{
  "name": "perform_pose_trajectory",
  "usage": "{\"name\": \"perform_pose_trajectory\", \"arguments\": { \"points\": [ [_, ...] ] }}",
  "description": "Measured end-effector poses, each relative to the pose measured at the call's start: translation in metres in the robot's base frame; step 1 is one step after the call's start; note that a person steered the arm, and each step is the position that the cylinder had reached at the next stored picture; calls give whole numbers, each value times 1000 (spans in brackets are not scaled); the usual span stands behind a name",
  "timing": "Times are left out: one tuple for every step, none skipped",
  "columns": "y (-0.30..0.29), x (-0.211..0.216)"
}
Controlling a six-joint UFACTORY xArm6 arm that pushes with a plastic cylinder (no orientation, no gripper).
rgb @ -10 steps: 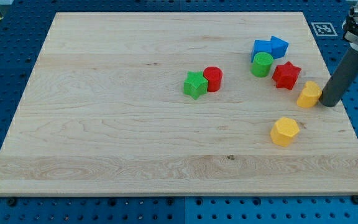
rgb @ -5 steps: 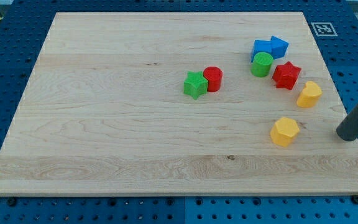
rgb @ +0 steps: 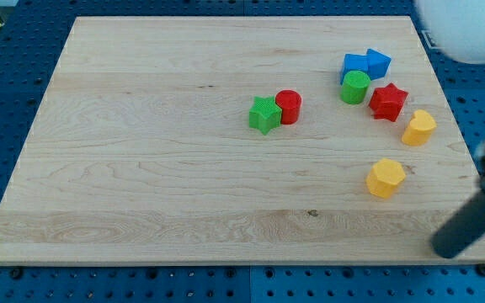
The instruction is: Push the hexagon below the red star
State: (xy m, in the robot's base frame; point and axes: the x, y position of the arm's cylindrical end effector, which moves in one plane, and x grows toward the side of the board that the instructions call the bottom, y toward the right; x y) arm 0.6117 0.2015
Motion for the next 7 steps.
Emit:
{"name": "perform_pose_trajectory", "arguments": {
  "points": [
    [-27,-34],
    [-26,-52],
    [-26,-65],
    [-26,-74],
    [-32,-76],
    [-35,-81],
    [-42,-89]
  ]
}}
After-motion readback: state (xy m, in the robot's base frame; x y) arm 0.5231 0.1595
